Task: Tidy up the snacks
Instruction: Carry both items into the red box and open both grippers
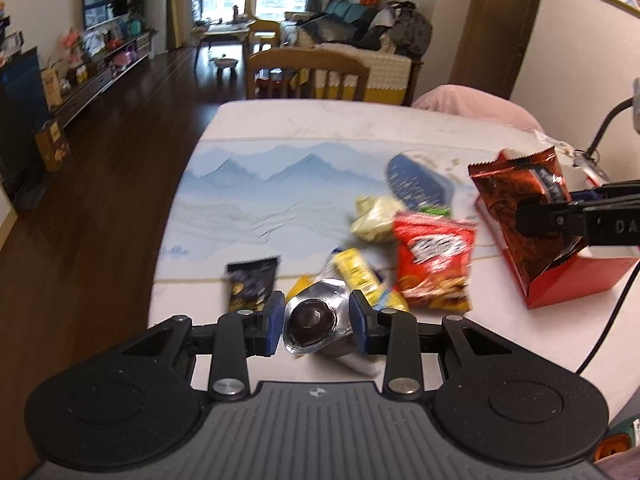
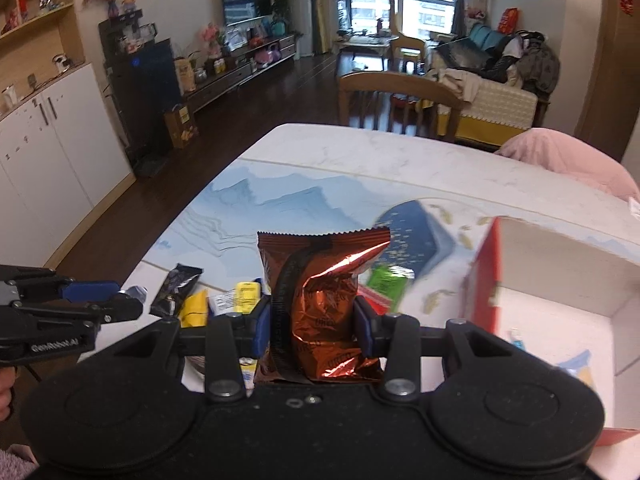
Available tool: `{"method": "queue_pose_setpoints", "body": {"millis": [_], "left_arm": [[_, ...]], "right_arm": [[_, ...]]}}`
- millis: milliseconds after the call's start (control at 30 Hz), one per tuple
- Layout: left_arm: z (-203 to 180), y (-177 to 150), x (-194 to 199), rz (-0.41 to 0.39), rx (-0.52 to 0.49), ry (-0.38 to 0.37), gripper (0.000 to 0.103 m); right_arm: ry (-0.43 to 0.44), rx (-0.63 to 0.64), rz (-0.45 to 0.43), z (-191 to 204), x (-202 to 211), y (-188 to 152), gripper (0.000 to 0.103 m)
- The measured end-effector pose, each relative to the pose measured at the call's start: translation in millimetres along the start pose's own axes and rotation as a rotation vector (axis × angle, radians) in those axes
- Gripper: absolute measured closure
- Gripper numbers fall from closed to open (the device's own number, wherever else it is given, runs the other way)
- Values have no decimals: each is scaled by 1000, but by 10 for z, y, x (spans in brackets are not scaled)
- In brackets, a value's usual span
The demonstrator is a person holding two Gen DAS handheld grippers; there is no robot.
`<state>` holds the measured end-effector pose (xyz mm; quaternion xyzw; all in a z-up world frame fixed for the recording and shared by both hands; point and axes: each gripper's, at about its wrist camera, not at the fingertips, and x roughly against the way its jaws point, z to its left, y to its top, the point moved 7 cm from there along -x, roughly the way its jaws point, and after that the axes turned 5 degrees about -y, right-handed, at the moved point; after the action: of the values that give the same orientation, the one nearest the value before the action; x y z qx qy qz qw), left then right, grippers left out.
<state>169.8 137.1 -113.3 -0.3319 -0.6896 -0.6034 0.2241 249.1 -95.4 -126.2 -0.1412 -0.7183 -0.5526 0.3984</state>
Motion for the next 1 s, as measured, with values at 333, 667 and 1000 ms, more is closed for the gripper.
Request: {"method": "queue_pose_setpoints", "body": {"millis": [333, 667, 1000], "left_arm": [[-839, 391, 26, -44, -120, -66, 69], [-1877, 721, -285, -39, -238, -156, 69], [-2777, 794, -850, 43, -301, -223, 69]], "right_arm": [[-75, -70, -57, -738, 282, -33, 63], [-153, -139, -60, -1607, 332, -191, 63], [-195, -141, 10, -2398, 193, -407, 63]]}}
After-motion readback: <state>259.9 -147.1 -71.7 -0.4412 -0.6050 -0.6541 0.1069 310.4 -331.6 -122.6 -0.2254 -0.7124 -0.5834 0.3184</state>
